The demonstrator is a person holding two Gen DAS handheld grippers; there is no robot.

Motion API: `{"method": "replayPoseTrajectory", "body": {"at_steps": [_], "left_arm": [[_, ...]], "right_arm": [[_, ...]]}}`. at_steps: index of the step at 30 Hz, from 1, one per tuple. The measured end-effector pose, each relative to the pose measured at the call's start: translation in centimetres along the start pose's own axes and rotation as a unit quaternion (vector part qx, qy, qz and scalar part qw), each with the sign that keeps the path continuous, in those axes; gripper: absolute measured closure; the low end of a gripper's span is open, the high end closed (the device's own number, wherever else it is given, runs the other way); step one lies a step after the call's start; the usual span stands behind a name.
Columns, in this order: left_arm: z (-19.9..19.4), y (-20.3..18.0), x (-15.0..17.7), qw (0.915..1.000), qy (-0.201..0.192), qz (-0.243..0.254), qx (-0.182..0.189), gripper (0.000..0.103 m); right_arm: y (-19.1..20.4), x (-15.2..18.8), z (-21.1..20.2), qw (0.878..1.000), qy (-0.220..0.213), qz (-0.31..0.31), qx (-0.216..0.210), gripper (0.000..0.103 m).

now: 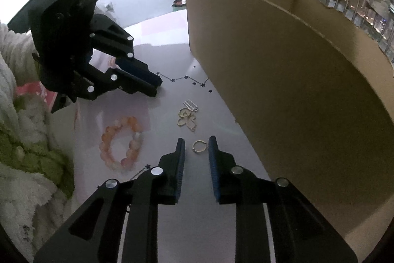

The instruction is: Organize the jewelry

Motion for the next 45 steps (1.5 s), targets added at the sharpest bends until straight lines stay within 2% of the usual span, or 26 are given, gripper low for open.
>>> {"method": "replayPoseTrajectory", "body": {"at_steps": [3,6,25,27,38,39,43,45], "left_arm": [[0.0,0.0,0.0,1.0,0.0,-0.002,0.001,0.094],[0.1,0.0,-0.1,1.0,0.0,-0.004,0.001,0.094],[0.1,-0.6,-0.3,1.0,0.002,0.005,-0.001,0.094],[0.1,-0.6,-0.3,1.0,0.002,0.005,-0.002,0.094],[-0.8,-1.4,-0.3,0.9999,-0.007,0.011,-0.006,0.094],[-0.8,-1.5,-0.2,0.9999,-0.006,0.011,-0.006,0.094],[-0.9,-1.7,-0.3,1.0,-0.004,0.004,-0.008,0.094],[-0.8,-1.7,-0.3,1.0,-0.001,-0.001,-0.008,0.093]], "right_arm": [[0.1,-0.2,0.4,1.0,-0.004,-0.002,-0.01,0.084],[0.1,-0.3,0.6,1.0,-0.007,0.002,-0.019,0.091],[-0.1,-0.3,-0.3,0.999,-0.022,0.021,-0.01,0.092],[-0.1,-0.3,-0.4,0.999,-0.022,0.024,-0.007,0.103],[0.2,-0.4,-2.0,0.999,-0.026,0.039,0.011,0.102],[0.2,-0.5,-2.1,0.999,-0.027,0.034,0.016,0.1],[0.4,-0.7,-1.8,0.999,-0.022,0.027,0.018,0.077],[0.3,-0.6,-1.3,0.999,-0.017,0.025,0.018,0.076]]}}
Point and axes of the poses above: each gripper's, at about its wrist camera, not at the fingertips, and z roughly the way its jaws point, y to its left, x to its underside, the point moved 7 cm from there along z, roughly the way its jaws point, and after that the axes turned 13 degrees about -y, right-handed, at the moved point
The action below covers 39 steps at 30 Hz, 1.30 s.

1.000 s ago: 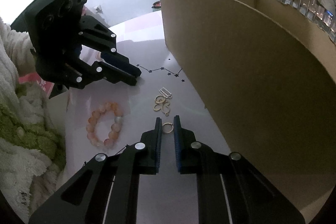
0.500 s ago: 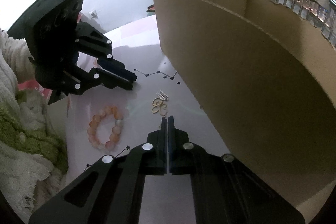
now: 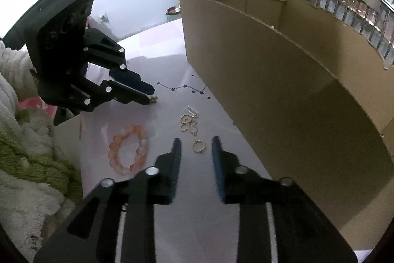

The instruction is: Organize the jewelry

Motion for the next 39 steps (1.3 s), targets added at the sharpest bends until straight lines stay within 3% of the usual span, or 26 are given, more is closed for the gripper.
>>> {"method": "replayPoseTrajectory", "body": {"at_steps": [6,9,23,39], "left_arm": [[0.2,0.5,0.5,0.9999,0.007,-0.008,-0.005,0.092],[0.2,0.7,0.5,0.9999,0.006,-0.013,-0.003,0.091],[0.5,1.1,0.3,0.9999,0.006,-0.016,-0.002,0.091],[1.0,1.2,0.1,0.9998,0.012,-0.012,-0.013,0.091]], "right_arm": [[-0.4,0.1,1.5,1.0,0.006,-0.004,-0.007,0.08],[-0.2,0.0,1.7,1.0,0.006,-0.011,-0.012,0.092],[-0.3,0.3,1.2,1.0,-0.002,0.001,-0.013,0.093],[-0.7,0.4,-1.3,0.999,-0.03,0.027,0.015,0.093]]}}
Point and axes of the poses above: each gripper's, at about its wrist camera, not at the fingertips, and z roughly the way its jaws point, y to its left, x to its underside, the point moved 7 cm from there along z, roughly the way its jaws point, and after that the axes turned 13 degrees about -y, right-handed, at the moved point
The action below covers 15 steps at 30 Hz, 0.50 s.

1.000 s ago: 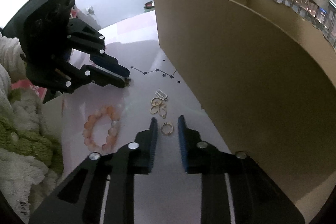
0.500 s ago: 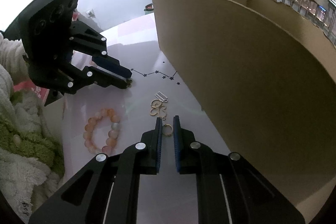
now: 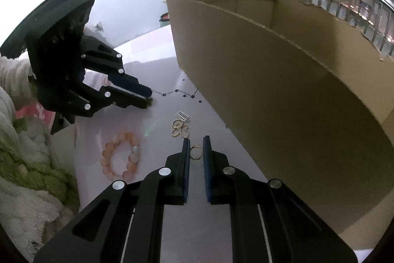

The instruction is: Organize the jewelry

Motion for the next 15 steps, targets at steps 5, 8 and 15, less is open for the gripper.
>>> {"method": "replayPoseTrajectory", "body": {"at_steps": [5,8,15], "left_arm": [[0.1,-0.3,0.0,0.9999,0.0,0.014,-0.005,0.094],[0.0,-0.5,0.0,0.9998,0.001,0.018,-0.008,0.097],[-0.9,-0.4,0.2,0.9998,-0.006,0.009,-0.016,0.097]], "right_arm": [[-0.1,-0.3,-1.0,1.0,-0.013,0.012,0.013,0.093],[0.0,-0.4,-1.7,0.999,-0.02,0.014,0.021,0.093],[0.5,-0.6,-3.1,0.999,-0.031,0.02,0.032,0.093]]}}
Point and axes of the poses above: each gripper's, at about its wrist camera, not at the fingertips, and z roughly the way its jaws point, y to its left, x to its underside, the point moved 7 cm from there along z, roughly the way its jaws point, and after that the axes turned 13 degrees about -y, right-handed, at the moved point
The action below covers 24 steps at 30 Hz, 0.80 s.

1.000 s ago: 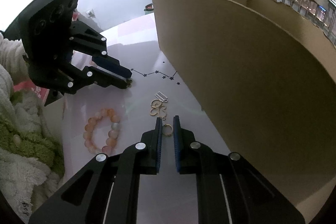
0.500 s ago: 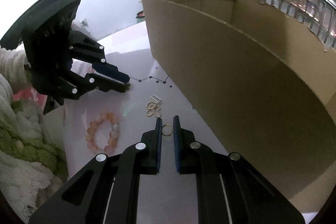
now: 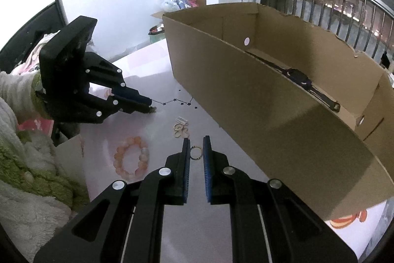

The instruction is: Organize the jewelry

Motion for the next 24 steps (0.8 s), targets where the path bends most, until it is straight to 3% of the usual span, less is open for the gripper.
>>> {"method": "replayPoseTrajectory", "body": {"at_steps": [6,12,16,24], "left_arm": [[-0.1,-0.2,0.0,0.9999,-0.001,-0.011,-0.009,0.082],[0.9,0.6,-0.2,0.9985,-0.001,-0.053,-0.009,0.082],[0.8,0.5,-0.3,0.9988,0.003,-0.048,-0.008,0.092],[0.6,0.7,-0.4,0.9991,0.002,-0.04,-0.015,0.093]], "right_arm": [[0.3,0.5,-0.6,1.0,-0.007,0.014,0.007,0.093],[0.3,0.9,-1.2,0.999,-0.021,0.038,0.014,0.093],[0.3,0.9,-1.4,0.998,-0.029,0.047,0.019,0.093],[-0.1,0.7,-2.0,0.998,-0.04,0.051,0.027,0.093]]}}
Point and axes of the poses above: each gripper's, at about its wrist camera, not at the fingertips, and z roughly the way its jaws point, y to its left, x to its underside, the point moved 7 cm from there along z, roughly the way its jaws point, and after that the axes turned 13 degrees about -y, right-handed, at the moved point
